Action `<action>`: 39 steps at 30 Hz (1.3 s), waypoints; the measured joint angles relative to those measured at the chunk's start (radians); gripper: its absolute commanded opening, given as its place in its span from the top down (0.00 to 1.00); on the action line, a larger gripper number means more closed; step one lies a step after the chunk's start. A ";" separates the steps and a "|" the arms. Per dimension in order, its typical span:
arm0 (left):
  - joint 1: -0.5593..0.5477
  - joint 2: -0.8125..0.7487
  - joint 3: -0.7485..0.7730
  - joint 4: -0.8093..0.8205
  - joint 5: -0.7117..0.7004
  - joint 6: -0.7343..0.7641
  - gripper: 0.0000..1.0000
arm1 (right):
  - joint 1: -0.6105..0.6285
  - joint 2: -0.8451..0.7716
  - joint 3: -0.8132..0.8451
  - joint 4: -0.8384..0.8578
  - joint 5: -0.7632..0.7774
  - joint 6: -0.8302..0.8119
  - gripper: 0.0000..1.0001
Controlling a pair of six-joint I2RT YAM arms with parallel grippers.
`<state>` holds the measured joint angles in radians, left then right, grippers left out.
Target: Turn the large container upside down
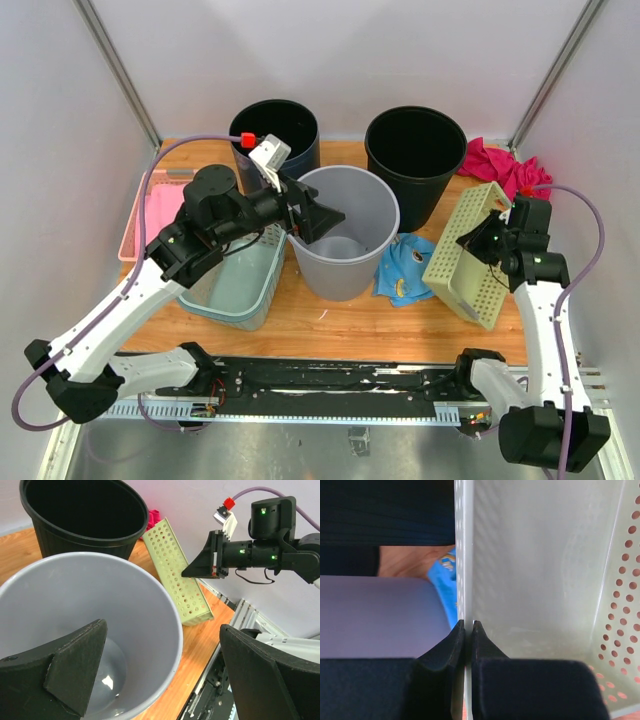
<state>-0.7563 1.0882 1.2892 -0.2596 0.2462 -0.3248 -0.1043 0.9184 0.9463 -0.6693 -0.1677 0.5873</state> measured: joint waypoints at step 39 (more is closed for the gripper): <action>0.000 0.000 0.012 -0.034 0.004 0.024 0.01 | -0.380 -0.123 -0.245 0.194 -0.587 0.104 0.52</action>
<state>-0.7563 1.0878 1.3014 -0.2932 0.2504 -0.3004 -0.4839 0.7956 0.7010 -0.4755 -0.7547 0.6914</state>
